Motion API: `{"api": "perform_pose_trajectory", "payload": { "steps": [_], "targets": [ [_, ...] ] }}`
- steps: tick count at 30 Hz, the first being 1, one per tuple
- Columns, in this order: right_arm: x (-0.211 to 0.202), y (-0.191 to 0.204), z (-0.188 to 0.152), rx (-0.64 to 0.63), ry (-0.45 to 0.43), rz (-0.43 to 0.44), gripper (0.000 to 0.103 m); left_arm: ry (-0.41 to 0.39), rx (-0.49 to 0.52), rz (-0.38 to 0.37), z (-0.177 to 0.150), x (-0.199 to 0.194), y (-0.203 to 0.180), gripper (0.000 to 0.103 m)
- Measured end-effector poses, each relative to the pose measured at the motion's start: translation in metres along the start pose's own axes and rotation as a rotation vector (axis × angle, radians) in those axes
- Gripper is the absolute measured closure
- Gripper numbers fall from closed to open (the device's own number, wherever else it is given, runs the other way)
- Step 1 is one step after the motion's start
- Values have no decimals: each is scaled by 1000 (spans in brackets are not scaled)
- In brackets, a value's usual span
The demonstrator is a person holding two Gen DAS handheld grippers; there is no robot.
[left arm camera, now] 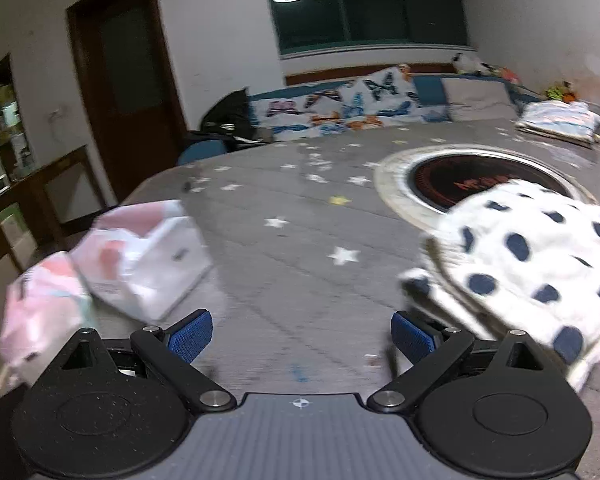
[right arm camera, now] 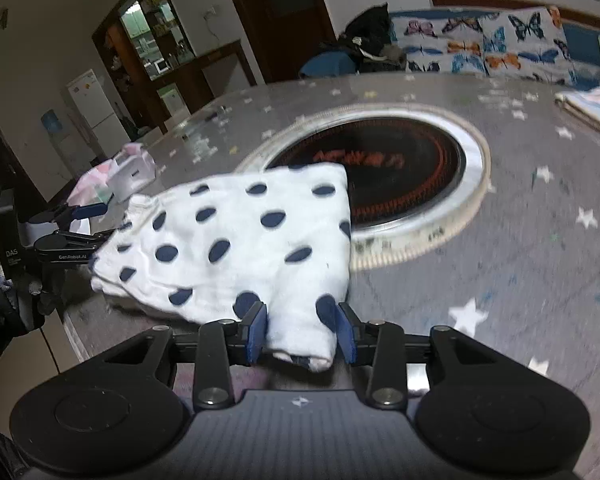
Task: Fold clothes
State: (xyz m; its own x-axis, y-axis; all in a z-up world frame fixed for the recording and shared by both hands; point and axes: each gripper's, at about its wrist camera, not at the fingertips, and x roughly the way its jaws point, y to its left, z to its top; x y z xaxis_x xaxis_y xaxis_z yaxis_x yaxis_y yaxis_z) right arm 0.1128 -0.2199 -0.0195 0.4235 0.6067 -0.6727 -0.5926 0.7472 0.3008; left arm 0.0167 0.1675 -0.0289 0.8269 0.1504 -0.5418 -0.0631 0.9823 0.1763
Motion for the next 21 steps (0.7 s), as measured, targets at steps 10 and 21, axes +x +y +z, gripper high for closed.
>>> {"api": "perform_pose_trajectory", "payload": {
  "steps": [10,21],
  "targets": [
    [22,12,35,-56,-48,23,58,-83,-99,-138,27,-33,-19,39],
    [71,23,43,-93,23,40,59,-59,-77,-358,52,-2,-74,60]
  ]
}}
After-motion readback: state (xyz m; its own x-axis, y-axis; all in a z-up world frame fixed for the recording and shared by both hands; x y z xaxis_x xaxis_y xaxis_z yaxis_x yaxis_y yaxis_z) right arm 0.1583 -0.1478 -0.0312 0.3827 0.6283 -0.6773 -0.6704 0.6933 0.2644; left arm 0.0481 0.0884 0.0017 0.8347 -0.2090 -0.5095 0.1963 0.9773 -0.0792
